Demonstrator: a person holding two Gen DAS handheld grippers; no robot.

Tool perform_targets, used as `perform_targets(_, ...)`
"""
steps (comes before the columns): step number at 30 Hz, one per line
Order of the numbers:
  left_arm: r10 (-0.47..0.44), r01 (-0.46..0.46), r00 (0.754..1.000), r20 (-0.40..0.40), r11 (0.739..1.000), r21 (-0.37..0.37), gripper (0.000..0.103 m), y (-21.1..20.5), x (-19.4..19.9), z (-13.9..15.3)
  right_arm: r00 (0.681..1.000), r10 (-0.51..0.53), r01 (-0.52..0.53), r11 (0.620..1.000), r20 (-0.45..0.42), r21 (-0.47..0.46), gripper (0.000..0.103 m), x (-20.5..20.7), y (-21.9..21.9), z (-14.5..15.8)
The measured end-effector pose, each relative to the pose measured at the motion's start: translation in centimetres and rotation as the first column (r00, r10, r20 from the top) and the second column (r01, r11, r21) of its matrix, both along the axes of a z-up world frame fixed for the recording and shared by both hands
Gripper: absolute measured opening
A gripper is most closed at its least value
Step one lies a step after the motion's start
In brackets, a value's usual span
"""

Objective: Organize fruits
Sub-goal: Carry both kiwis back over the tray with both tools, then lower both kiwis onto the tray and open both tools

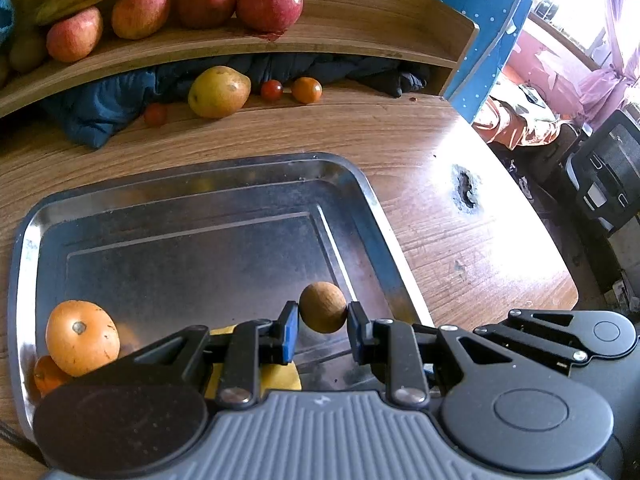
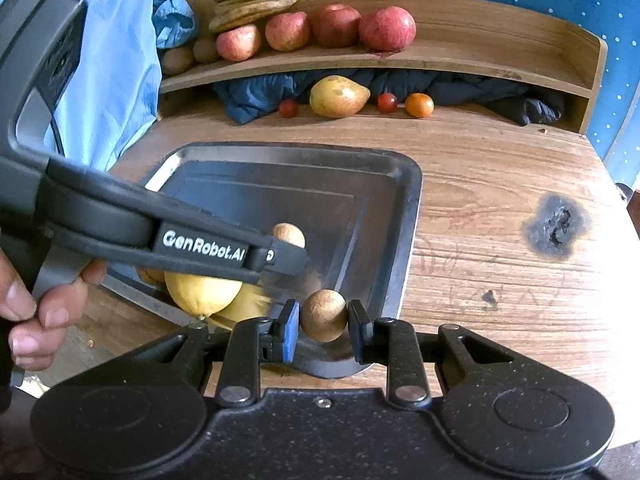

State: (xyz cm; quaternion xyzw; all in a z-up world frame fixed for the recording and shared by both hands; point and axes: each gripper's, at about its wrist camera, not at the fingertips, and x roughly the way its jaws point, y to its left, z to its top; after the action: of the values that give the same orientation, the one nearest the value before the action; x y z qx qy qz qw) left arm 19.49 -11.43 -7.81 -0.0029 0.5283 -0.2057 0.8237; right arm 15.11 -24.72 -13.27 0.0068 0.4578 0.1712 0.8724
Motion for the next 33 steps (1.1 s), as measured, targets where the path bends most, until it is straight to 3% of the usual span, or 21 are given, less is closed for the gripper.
perform_targets(23, -0.025, 0.025, 1.0, -0.004, 0.999, 0.027, 0.028, -0.9, 0.4, -0.2, 0.999, -0.037, 0.037, 0.999, -0.023, -0.014, 0.028, 0.2, -0.1, -0.5)
perform_targets(31, -0.01, 0.01, 1.0, 0.006, 1.0, 0.006, 0.041, -0.4, 0.0, 0.1, 0.999, -0.048, 0.048, 0.999, -0.011, 0.005, 0.03, -0.7, -0.2, -0.1)
perform_targets(33, -0.005, 0.005, 1.0, 0.015, 1.0, -0.007, 0.046, 0.0, -0.2, 0.5, 0.999, -0.049, 0.049, 0.999, -0.008, 0.005, 0.037, -0.8, -0.2, 0.0)
